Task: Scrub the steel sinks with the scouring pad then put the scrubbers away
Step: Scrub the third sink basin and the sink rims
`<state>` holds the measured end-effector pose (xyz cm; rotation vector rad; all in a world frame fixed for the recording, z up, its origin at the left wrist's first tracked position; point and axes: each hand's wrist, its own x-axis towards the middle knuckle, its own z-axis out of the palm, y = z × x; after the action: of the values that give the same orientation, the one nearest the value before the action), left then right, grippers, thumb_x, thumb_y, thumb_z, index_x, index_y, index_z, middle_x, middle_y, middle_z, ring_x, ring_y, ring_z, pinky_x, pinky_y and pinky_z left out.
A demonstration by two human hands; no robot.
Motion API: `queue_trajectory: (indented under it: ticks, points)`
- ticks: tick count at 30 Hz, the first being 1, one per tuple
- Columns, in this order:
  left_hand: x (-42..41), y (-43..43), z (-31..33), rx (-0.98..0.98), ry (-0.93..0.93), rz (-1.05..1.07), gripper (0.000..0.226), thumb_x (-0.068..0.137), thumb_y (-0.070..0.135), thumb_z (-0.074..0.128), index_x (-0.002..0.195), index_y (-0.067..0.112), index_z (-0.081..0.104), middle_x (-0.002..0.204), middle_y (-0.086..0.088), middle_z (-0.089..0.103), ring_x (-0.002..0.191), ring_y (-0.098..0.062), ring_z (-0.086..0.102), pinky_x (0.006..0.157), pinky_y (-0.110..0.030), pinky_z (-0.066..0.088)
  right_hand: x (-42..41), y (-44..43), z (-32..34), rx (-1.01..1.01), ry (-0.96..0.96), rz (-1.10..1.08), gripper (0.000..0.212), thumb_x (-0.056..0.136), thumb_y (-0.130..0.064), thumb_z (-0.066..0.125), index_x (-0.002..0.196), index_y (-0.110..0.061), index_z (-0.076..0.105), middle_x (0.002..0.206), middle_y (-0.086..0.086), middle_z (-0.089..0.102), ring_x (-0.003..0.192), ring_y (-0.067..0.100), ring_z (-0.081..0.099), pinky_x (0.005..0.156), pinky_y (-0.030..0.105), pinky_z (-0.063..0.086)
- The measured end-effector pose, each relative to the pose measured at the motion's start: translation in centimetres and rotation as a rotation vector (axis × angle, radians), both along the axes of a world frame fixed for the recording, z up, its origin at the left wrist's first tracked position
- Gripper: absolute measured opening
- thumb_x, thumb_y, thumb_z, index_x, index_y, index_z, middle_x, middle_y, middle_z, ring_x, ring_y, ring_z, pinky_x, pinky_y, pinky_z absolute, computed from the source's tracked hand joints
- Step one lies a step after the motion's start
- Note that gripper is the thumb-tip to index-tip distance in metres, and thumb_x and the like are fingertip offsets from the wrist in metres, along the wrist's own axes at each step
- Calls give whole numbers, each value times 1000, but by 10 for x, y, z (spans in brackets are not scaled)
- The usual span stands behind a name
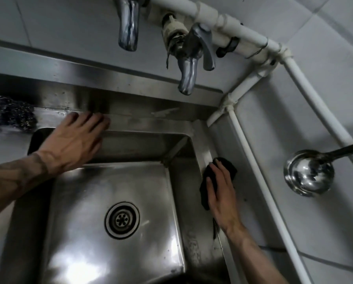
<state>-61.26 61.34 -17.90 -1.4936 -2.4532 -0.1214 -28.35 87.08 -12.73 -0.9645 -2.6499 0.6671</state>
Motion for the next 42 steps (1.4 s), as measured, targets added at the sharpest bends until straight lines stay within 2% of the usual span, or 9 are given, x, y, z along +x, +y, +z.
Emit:
queue_trajectory:
  ticks: [4,7,10,14,19,23,28,33,42]
  points:
    - [-15,-24,-3,-7,-4,-31,71,98,44,34,151,0,51,146,-29,57,123,-50,58,99,-60,42,35,-17,7,-6,-42,-33,48,107,-27,42,154,-24,37,162,-19,26,143,-18,18,114,3,17]
    - [-21,-30,-4,-21,-34,-63,75,95,48,36,152,2,52,149,-26,57,125,-48,58,100,-58,41,77,-36,2,54,-121,-73,47,105,-34,41,152,-28,39,160,-21,28,139,-22,20,116,23,31]
    - [-23,-33,-2,-35,-59,-70,77,91,48,39,153,5,51,151,-21,57,127,-43,57,101,-56,41,76,-42,-5,108,-159,-82,52,101,-42,40,153,-35,36,164,-19,23,143,-7,24,112,35,32]
    - [-24,-34,-1,-56,-84,-50,76,93,50,39,155,8,49,153,-18,55,131,-41,54,104,-55,40,31,-27,-11,177,-192,-44,54,103,-40,36,156,-32,31,166,-10,19,150,10,24,111,35,29]
    - [-24,-35,-4,-30,-101,-55,76,95,52,38,155,8,49,155,-17,54,133,-42,55,106,-57,40,-15,-3,-12,136,-156,22,52,105,-27,46,156,-27,33,167,-9,18,152,6,17,120,36,25]
    - [-23,-35,-3,-14,-112,-60,76,95,51,37,155,8,49,155,-18,54,134,-43,55,107,-58,40,28,-23,-1,127,-182,-19,50,105,-29,44,154,-30,36,165,-16,22,145,0,28,115,36,34]
    - [-24,-36,-2,-17,-116,-65,76,94,50,36,155,7,49,155,-19,54,133,-44,54,106,-58,40,73,-47,-3,239,-248,-104,52,100,-39,46,150,-27,42,162,-5,32,139,22,46,109,38,42]
    - [-24,-36,-1,-21,-106,-65,76,92,49,37,154,6,50,155,-20,54,133,-43,54,107,-58,40,34,-27,-12,259,-277,-152,65,96,-49,42,156,-27,33,165,5,24,146,30,34,117,43,34]
    - [-25,-35,-5,-5,-85,-64,75,93,48,39,155,7,49,156,-18,53,134,-42,52,107,-56,39,-60,27,-21,320,-243,-123,61,102,-42,48,157,-25,29,164,11,26,142,37,39,109,50,41]
